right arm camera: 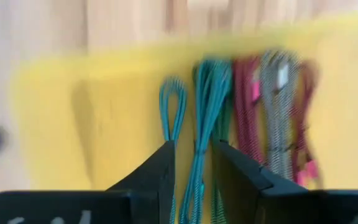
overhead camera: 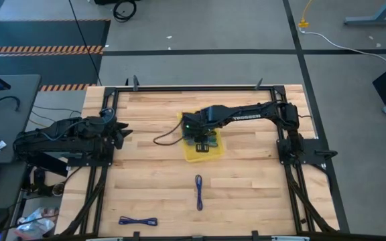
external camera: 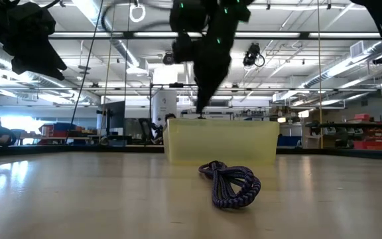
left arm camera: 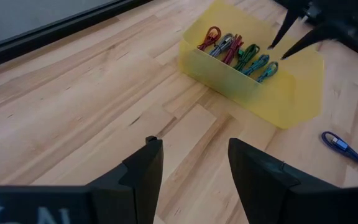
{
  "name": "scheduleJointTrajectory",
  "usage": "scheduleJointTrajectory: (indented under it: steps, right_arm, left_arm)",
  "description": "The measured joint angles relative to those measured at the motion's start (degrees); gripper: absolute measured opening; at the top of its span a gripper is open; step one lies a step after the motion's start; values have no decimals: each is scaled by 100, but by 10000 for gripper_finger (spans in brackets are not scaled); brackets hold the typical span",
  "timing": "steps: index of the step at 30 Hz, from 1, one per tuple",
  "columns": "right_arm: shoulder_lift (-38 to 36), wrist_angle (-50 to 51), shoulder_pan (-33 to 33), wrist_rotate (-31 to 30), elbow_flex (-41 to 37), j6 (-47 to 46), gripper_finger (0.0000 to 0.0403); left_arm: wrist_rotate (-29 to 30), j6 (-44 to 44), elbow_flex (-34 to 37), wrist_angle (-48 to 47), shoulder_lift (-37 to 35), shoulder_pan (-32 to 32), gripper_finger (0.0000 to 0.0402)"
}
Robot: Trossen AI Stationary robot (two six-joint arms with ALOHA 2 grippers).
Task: Pick and place USB-C Cables
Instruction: Put the left dark blue charger cable into the yellow bin
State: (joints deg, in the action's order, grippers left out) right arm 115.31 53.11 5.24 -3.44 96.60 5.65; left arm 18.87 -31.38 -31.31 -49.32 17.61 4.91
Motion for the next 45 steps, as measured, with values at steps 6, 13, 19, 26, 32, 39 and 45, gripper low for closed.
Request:
scheduleJointTrajectory:
  steps: [6,13,19,26,32,39,45]
  right_arm:
    - [-13,651,-210,184,1573,-342,115]
    - [-13,935,-484,1068,3318,-772,115]
    - [-388,429,-635,1727,3624,-1091,115]
    - [-935,161,-715,1853,3613,-1365,115]
    - [-1293,-259,-745,1869,3613,-1406,115]
    - [-1602,-454,-752,1867,3611,-1357,115]
    - [-1859,-425,-751,1860,3607,-1345,115]
  left_arm:
    - [0,-2,0,6,0,0,188]
    - [-992,-76,2,658,0,0,187]
    - [-2091,-75,2,1648,40,-176,171]
    - [-3062,1,4,4527,347,-910,135]
    - [-3514,869,-152,6624,565,-1572,117]
    - [-2253,1524,-1226,4304,1277,-2136,88]
    - [-1686,1099,-2468,2130,2568,-2642,54]
